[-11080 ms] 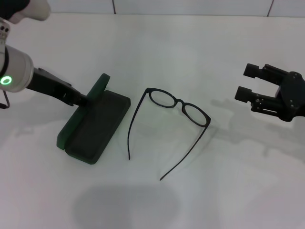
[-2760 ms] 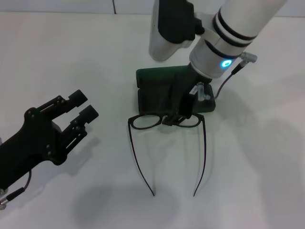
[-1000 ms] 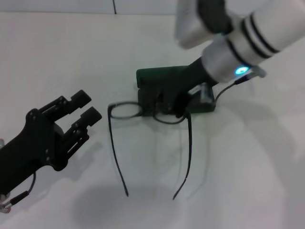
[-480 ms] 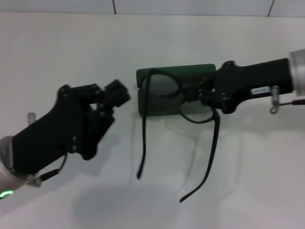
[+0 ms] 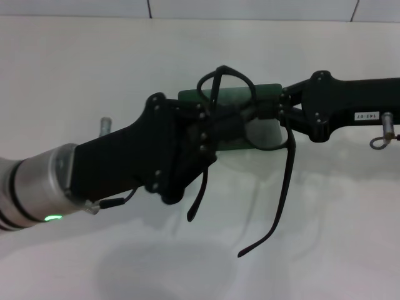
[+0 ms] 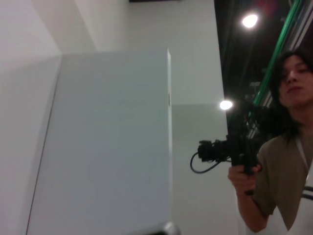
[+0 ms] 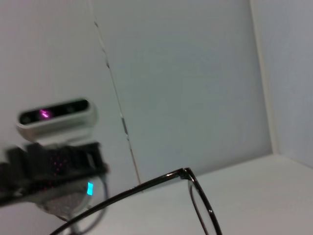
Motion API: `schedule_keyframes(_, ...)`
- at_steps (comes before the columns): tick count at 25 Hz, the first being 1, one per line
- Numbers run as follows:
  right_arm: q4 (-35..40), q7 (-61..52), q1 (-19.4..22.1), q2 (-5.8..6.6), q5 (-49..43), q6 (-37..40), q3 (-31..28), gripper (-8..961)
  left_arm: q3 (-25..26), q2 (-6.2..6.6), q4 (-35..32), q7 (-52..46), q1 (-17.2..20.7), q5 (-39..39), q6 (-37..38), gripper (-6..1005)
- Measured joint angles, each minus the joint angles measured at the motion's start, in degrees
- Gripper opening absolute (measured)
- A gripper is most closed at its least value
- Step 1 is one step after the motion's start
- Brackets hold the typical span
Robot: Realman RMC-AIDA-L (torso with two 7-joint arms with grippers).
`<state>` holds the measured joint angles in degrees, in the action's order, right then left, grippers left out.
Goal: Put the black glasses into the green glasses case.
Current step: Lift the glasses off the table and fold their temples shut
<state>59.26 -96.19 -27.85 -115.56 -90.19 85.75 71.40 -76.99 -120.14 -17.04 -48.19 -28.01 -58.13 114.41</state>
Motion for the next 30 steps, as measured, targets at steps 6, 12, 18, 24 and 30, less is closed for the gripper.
schedule_keyframes(6, -0.28, 1.38, -0.59, -0.04, 1.01, 1.85, -0.68, 31, -0.06, -0.17, 2.59, 0.27, -1.69, -0.17, -4.28, 45)
schedule_keyframes(12, -0.60, 1.59, -1.13, -0.32, 1.23, 2.42, -0.44, 32, -0.09, -0.14, 2.63, 0.24, -1.60, -0.22, -6.38, 44)
schedule_keyframes(18, -0.66, 2.06, -1.22, -0.34, 2.86, 3.54, -0.09, 33, 0.06, -0.16, 2.58, 0.45, -1.89, -0.05, -8.20, 44)
schedule_keyframes(24, -1.11, 2.35, -1.49, -0.24, 3.40, 3.88, -0.04, 34, 0.18, -0.24, 2.29, 0.47, -1.95, 0.38, -9.17, 44)
schedule_keyframes(30, -2.84, 3.31, -2.39, -0.14, 3.42, 5.03, -0.40, 35, 0.34, -0.26, 2.42, 0.49, -1.96, 0.59, -9.34, 43)
